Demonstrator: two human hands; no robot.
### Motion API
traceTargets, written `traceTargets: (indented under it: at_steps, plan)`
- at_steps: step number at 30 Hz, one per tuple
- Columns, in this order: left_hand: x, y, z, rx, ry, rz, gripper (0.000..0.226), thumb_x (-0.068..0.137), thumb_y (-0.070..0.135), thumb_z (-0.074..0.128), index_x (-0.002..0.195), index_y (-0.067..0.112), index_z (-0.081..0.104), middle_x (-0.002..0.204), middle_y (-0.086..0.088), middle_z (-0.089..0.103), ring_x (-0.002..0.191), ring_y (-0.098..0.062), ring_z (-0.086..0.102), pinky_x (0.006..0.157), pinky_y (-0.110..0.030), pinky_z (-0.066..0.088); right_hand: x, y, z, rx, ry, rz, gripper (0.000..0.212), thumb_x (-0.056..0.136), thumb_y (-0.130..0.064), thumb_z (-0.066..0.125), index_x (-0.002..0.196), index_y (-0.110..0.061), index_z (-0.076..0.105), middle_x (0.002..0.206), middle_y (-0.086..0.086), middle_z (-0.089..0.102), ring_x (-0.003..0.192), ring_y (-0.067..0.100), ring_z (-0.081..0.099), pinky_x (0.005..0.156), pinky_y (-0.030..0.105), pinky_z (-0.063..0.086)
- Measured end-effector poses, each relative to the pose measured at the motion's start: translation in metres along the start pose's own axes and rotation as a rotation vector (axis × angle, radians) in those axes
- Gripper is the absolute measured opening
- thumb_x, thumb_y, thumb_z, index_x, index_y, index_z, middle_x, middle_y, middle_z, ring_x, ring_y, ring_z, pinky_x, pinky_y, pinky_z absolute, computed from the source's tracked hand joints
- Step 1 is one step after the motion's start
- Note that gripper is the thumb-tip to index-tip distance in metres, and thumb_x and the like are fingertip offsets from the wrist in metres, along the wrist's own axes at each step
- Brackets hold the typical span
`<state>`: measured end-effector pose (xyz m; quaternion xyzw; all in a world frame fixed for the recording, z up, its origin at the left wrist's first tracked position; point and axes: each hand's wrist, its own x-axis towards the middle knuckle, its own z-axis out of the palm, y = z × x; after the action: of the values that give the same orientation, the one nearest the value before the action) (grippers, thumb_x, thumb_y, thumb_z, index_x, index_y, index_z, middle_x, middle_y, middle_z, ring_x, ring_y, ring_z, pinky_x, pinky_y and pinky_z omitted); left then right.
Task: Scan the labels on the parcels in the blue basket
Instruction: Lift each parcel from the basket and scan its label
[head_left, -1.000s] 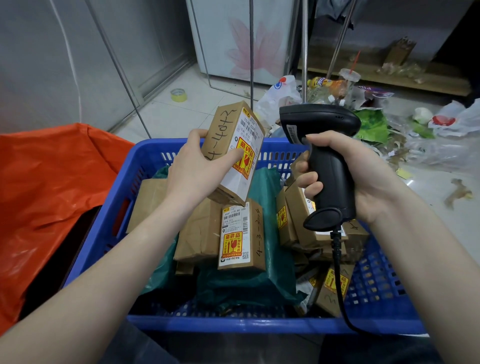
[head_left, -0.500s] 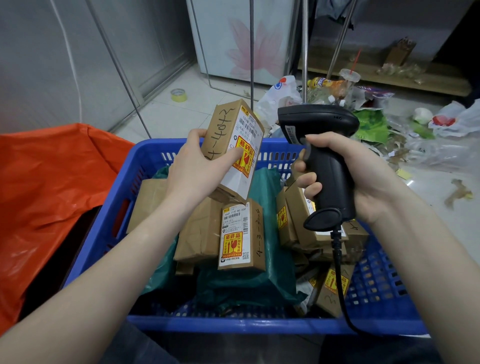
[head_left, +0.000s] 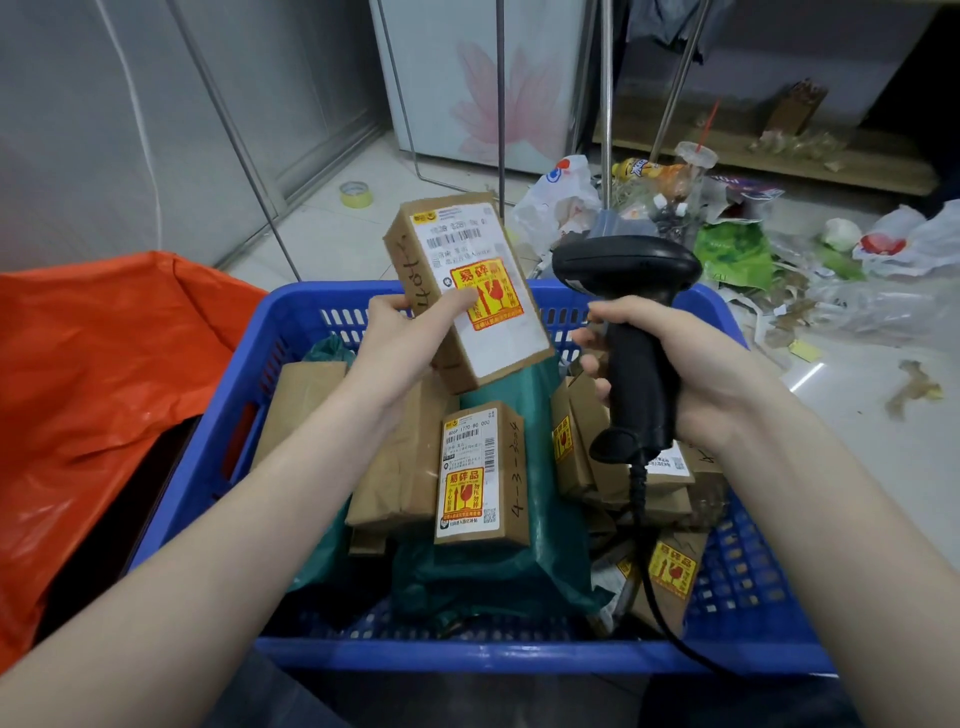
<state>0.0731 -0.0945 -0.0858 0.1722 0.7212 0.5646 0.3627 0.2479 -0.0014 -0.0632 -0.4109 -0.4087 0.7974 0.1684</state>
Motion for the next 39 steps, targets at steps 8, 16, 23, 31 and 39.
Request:
traceTargets:
  at_steps: [8, 16, 23, 31, 39]
  plan:
    - [-0.009, -0.003, 0.012, -0.514, -0.186, -0.169, 0.026, 0.087, 0.018, 0.064, 0.111, 0.015, 0.058, 0.096, -0.005, 0.075, 0.090, -0.020, 0.071, 0.082, -0.036, 0.057, 0.012, 0.014, 0.003, 0.019, 0.135, -0.127, 0.051, 0.076, -0.020, 0.077, 0.122, -0.008, 0.059, 0.106, 0.011, 0.071, 0.088, 0.025, 0.071, 0.053, 0.026, 0.056]
    - [-0.008, -0.014, 0.017, -0.279, -0.318, -0.181, 0.047, 0.080, 0.024, 0.071, 0.125, 0.022, 0.057, 0.114, -0.007, 0.070, 0.096, -0.030, 0.070, 0.099, -0.046, 0.046, 0.014, 0.013, 0.000, -0.041, 0.188, -0.253, 0.054, 0.076, -0.006, 0.076, 0.125, -0.013, 0.056, 0.102, 0.008, 0.075, 0.074, 0.015, 0.075, 0.054, 0.025, 0.056]
    - [0.013, -0.011, 0.012, -0.066, -0.207, -0.101, 0.078, 0.071, 0.048, 0.074, 0.138, 0.023, 0.042, 0.130, -0.002, 0.057, 0.121, -0.021, 0.050, 0.104, -0.046, 0.036, 0.019, 0.008, -0.010, -0.052, 0.241, -0.275, 0.048, 0.077, -0.006, 0.075, 0.120, -0.015, 0.055, 0.092, 0.002, 0.074, 0.058, 0.005, 0.071, 0.049, 0.019, 0.053]
    - [0.036, -0.031, 0.006, 0.244, -0.111, 0.095, 0.047, 0.091, 0.046, 0.053, 0.132, 0.024, 0.049, 0.118, 0.009, 0.058, 0.114, -0.010, 0.048, 0.094, -0.029, 0.037, 0.062, 0.001, -0.023, -0.232, 0.280, -0.197, 0.046, 0.079, -0.011, 0.073, 0.121, -0.013, 0.055, 0.092, 0.005, 0.072, 0.074, 0.017, 0.069, 0.052, 0.024, 0.054]
    - [0.057, -0.053, 0.010, 0.356, -0.256, -0.140, 0.045, 0.098, 0.046, 0.033, 0.137, 0.025, 0.043, 0.142, -0.002, 0.050, 0.131, -0.023, 0.044, 0.106, -0.042, 0.033, 0.112, 0.022, -0.032, -0.379, 0.246, -0.081, 0.032, 0.086, -0.016, 0.066, 0.116, -0.016, 0.054, 0.094, 0.005, 0.065, 0.079, 0.018, 0.063, 0.057, 0.028, 0.049]
